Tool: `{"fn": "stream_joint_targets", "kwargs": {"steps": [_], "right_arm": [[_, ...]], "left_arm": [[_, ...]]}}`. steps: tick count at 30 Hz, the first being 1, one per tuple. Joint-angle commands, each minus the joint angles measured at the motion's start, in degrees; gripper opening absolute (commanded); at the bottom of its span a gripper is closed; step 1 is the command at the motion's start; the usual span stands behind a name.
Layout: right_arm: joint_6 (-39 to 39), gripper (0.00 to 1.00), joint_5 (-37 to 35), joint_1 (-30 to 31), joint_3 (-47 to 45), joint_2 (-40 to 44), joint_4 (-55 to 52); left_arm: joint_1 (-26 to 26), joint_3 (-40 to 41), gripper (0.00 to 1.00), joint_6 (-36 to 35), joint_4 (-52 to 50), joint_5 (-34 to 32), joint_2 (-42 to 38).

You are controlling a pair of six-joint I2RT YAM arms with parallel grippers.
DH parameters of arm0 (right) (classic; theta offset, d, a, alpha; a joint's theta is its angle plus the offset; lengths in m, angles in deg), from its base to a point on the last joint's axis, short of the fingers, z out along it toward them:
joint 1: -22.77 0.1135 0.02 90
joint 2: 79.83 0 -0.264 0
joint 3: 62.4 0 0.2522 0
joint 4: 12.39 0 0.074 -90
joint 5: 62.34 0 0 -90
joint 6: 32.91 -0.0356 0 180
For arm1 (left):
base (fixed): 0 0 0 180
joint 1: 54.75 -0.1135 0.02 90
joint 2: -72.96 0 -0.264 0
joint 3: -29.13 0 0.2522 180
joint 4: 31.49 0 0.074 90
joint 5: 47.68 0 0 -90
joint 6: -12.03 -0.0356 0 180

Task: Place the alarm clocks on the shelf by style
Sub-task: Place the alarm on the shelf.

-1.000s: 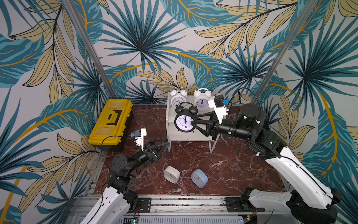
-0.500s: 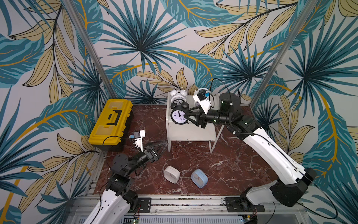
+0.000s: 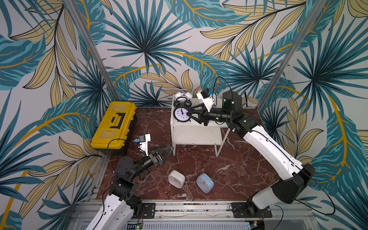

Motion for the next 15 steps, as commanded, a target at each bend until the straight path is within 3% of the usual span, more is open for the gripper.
{"fn": "stream_joint_targets", "kwargs": {"steps": [1,15], "right_arm": [[-0.73,0.23,1.21,-0.4,-0.52,0.37,6.11],[-0.84,0.38,2.85,-1.51,-3.08,0.55,5.84]], "left_arm": [[-0.38,-2.15,0.87,-1.51,0.25,0.71,0.03],[-0.41,-1.12,0.85,-0.51,6.2,1.06,4.11]]}}
